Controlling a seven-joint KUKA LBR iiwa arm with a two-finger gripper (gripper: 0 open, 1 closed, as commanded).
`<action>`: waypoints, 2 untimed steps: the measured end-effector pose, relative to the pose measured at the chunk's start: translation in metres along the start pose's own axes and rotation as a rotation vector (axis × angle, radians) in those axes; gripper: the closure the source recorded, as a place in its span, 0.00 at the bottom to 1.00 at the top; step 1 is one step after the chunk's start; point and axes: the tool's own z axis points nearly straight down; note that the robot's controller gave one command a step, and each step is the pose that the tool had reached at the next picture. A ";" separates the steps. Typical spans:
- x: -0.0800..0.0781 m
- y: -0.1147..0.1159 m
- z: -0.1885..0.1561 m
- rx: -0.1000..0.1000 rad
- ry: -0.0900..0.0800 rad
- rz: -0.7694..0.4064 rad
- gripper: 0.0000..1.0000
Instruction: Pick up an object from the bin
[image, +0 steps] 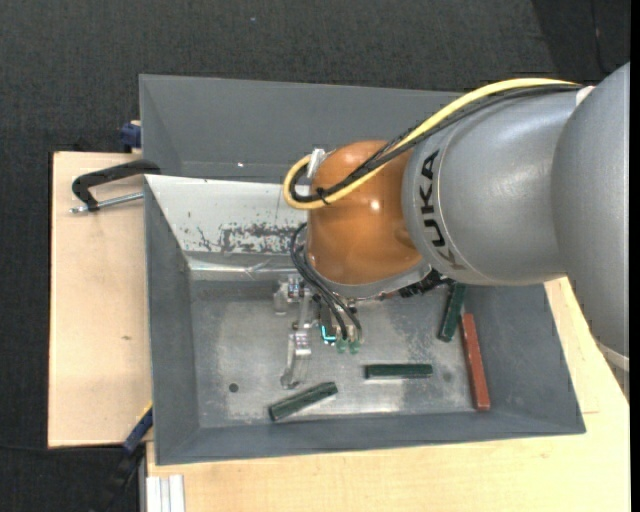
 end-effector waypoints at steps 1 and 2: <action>-0.002 -0.001 -0.003 -0.001 -0.007 0.002 0.00; 0.004 -0.012 0.013 -0.003 -0.013 -0.128 0.00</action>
Offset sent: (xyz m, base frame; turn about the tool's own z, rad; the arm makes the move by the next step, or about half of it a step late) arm -0.0178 -0.0378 -0.0456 -0.3089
